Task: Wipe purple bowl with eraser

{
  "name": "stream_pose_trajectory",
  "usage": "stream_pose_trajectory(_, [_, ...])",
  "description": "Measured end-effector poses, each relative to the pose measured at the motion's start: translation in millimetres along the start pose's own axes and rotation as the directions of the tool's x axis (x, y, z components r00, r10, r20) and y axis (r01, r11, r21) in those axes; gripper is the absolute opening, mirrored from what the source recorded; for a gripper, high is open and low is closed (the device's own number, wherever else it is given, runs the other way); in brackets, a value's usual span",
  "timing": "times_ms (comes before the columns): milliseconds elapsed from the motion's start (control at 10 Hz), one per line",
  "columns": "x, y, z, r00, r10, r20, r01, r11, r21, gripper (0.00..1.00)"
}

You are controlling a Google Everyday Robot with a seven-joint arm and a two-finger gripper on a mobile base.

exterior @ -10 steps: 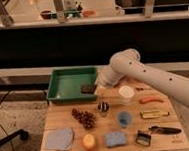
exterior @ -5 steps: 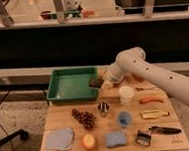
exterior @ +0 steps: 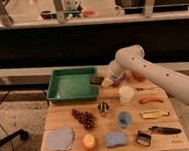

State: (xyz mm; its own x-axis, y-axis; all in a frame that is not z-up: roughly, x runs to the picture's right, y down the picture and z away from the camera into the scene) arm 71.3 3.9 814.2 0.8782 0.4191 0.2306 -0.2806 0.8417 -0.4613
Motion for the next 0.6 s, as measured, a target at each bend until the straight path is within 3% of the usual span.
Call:
stream_pose_trajectory(200, [1.5,-2.9,2.9,1.000,0.012,-0.001,-0.012,1.000,0.005,0.10])
stream_pose_trajectory(600, [9.7,-35.4,20.6,0.998,0.068,-0.002,-0.068,0.997,0.045,0.10])
